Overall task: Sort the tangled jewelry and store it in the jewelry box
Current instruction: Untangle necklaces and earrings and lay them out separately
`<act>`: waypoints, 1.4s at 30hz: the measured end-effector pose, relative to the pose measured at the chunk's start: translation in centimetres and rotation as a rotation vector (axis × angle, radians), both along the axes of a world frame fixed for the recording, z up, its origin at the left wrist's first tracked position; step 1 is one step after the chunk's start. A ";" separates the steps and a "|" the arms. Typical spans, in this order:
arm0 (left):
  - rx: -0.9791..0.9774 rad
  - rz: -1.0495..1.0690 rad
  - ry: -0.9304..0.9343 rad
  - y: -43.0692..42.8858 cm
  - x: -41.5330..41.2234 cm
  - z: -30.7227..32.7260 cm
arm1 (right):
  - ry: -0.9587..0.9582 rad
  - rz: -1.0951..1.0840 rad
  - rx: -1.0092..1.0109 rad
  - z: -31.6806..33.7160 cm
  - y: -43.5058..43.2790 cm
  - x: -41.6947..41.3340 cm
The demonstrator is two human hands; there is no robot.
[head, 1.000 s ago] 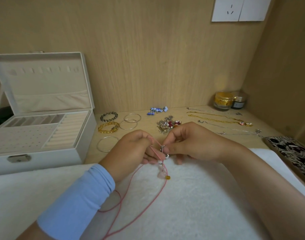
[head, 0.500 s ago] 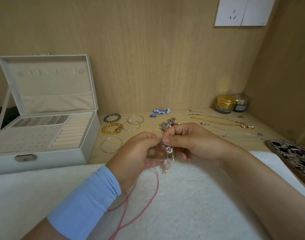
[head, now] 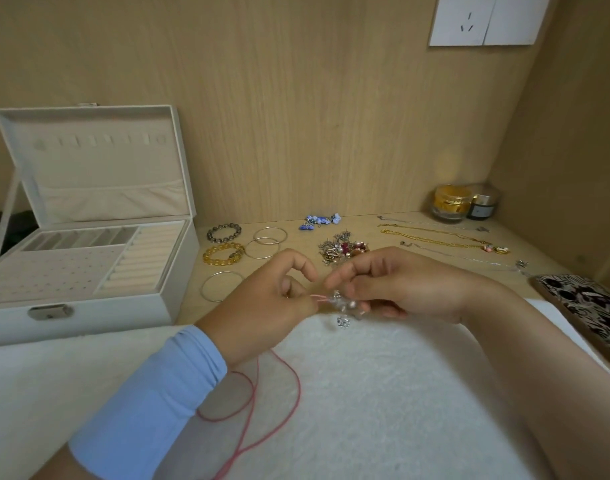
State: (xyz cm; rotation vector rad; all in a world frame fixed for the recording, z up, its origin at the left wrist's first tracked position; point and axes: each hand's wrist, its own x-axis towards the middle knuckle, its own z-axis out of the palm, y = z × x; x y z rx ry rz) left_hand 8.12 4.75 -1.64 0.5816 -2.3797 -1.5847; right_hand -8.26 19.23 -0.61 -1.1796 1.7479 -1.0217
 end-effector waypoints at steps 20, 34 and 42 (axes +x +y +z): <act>-0.151 -0.052 0.014 0.0 0.2 -0.1 | 0.159 -0.014 -0.099 -0.4 -0.2 0.4; 0.329 0.078 -0.073 0.7 -0.2 -0.1 | 0.229 -0.156 -0.190 -0.4 -0.7 1.2; 0.275 0.192 -0.014 0.9 -0.4 -0.3 | 0.157 -0.166 -0.180 -0.9 -1.2 1.9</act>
